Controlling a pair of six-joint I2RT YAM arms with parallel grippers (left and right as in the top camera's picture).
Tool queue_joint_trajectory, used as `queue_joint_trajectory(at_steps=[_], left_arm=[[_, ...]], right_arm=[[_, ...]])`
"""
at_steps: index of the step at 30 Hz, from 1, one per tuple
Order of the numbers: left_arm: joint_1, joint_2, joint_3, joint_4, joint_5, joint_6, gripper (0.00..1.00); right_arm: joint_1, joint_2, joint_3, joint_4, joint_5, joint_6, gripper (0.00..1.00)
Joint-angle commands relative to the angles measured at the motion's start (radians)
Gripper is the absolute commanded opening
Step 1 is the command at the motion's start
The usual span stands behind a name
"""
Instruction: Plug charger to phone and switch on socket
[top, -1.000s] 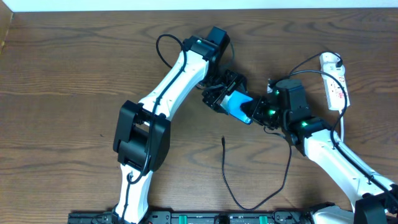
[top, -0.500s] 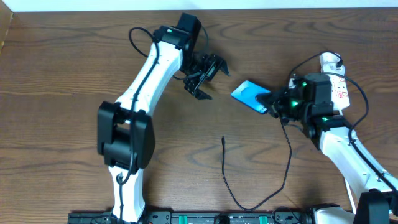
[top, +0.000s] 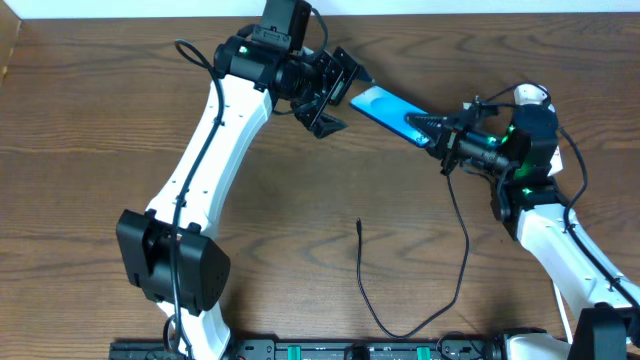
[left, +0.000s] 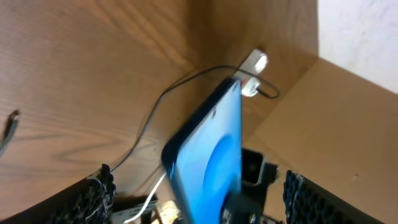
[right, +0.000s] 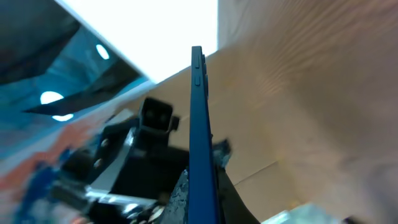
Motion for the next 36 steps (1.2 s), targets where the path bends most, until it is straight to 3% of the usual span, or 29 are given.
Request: queue_joint_trajectory(at_steps=[1, 36], left_arm=[[0.004, -0.014, 0.005, 0.015, -0.024, -0.048, 0.88], [0.003, -0.014, 0.005, 0.328, -0.060, -0.111, 0.88]], right_arm=[[0.028, -0.003, 0.017, 0.061, -0.040, 0.187, 0.01], [0.057, -0.004, 0.017, 0.365, 0.262, 0.187, 0.02]])
